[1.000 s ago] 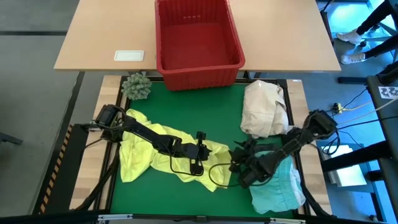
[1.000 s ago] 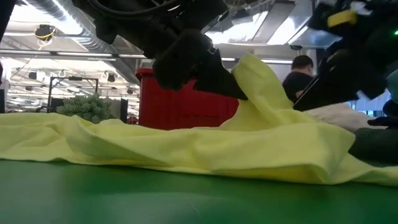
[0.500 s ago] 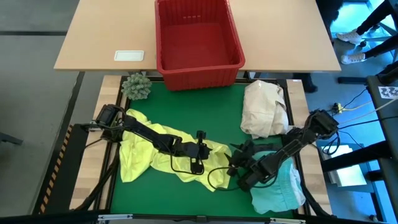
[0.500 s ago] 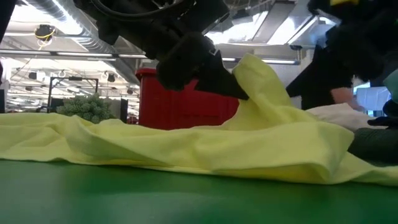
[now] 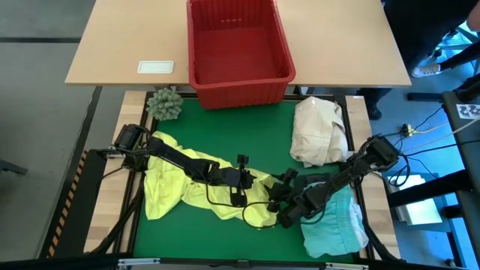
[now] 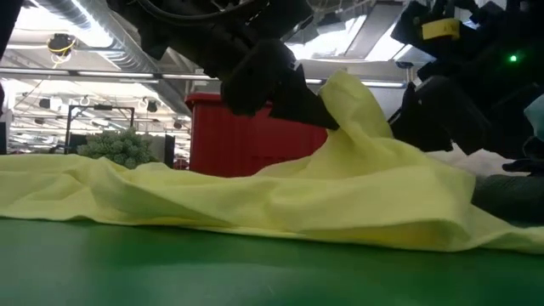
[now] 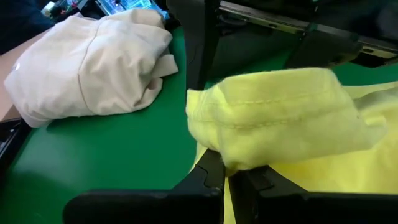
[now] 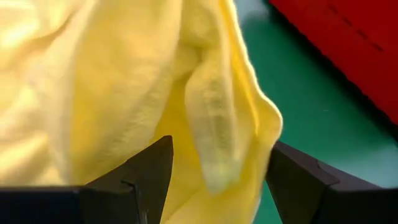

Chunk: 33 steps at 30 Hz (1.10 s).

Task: Fold Laundry from Bin
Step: Fold the yellow shirt

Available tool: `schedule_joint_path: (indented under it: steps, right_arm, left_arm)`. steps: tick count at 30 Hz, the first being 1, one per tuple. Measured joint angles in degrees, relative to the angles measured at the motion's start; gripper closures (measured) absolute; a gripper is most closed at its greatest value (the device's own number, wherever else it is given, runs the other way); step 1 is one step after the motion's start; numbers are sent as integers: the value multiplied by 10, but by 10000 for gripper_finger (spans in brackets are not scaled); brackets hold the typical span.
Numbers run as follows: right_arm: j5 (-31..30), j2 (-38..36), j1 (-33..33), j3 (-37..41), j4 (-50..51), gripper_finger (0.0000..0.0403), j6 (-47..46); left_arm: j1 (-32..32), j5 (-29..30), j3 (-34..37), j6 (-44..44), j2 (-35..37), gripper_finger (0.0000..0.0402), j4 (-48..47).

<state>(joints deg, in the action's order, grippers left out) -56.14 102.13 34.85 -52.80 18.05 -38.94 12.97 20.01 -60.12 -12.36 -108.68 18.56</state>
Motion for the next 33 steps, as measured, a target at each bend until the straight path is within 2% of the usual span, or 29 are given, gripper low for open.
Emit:
schedule_joint_path:
  steps: [7,16,25,33]
  right_arm:
    - [-38,0,-17,0,17,166,5]
    - [-32,0,-14,0,24,166,-9]
    - [-28,-25,-14,0,116,166,-75]
    - [-37,-36,-15,-1,125,166,-77]
  left_arm:
    - [2,-1,0,1,0,401,0]
    - [1,-1,0,2,0,401,-6]
    - [0,5,0,14,1,401,-36]
    - [0,5,0,14,1,401,-36]
